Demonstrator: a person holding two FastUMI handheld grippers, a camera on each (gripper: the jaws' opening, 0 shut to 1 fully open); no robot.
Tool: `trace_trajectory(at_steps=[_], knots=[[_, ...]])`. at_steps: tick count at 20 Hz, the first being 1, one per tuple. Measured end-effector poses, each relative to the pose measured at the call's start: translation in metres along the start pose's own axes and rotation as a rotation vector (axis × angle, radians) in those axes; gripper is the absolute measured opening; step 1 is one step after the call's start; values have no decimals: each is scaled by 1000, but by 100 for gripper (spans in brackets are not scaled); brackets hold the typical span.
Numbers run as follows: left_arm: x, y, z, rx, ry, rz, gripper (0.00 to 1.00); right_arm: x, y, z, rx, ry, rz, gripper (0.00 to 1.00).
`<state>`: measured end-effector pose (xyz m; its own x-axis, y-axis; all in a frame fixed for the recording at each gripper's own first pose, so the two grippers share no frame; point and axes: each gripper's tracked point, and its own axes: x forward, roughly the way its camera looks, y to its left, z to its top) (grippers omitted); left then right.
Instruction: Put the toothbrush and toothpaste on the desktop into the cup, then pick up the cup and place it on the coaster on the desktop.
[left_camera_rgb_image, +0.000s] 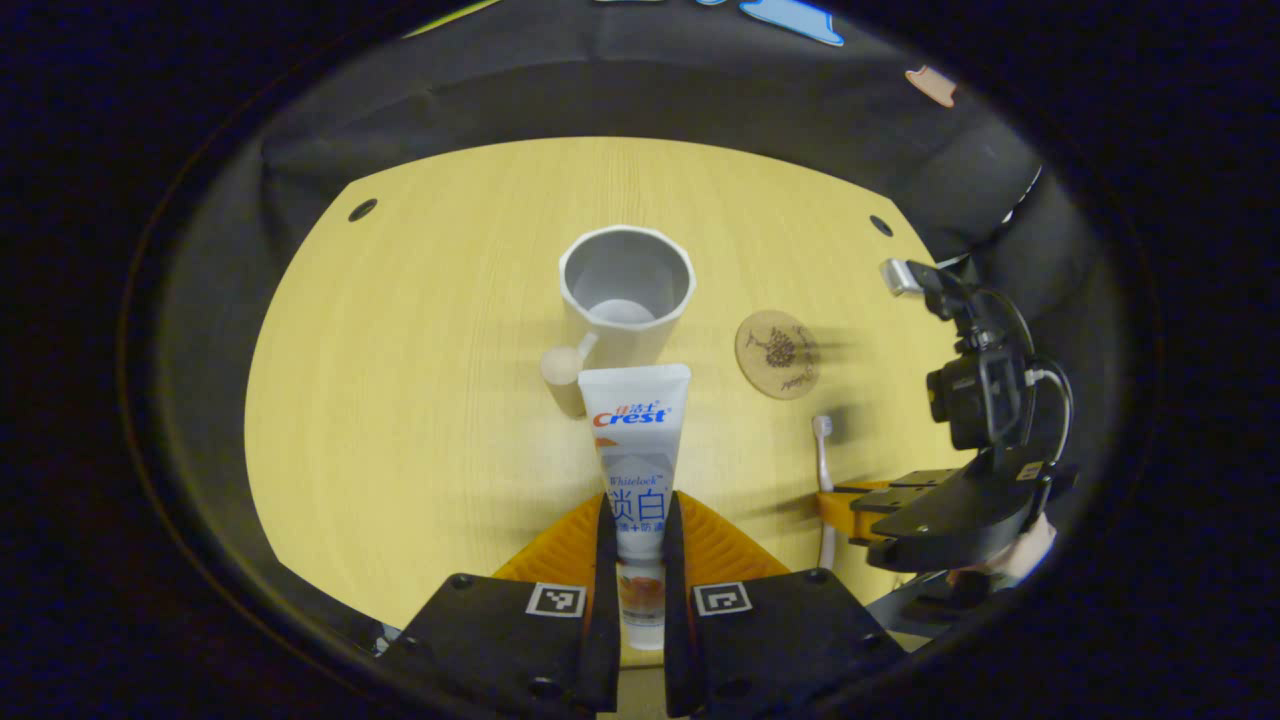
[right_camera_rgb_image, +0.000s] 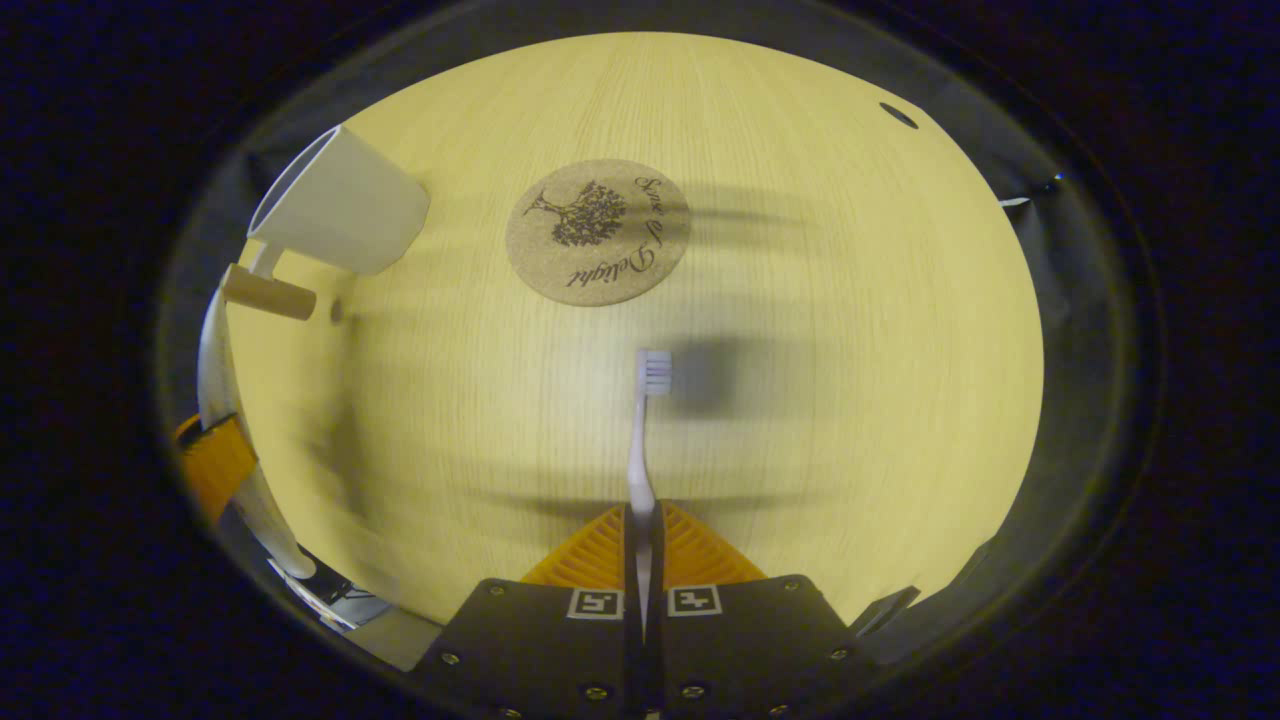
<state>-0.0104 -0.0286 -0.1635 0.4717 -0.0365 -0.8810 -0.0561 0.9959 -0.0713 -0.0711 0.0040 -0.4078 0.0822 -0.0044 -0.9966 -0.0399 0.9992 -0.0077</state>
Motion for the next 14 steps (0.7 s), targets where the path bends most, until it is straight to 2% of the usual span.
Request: trace_trajectory(at_steps=[3, 8, 14], knots=[[26, 10, 18, -4, -62, -18, 25, -1, 0, 1, -2, -2, -1, 1], [13, 15, 80, 2, -160, -17, 25, -1, 0, 0, -2, -7, 0, 1], [36, 24, 131, 6, -216, -17, 25, -1, 0, -1, 3, -20, -4, 1]])
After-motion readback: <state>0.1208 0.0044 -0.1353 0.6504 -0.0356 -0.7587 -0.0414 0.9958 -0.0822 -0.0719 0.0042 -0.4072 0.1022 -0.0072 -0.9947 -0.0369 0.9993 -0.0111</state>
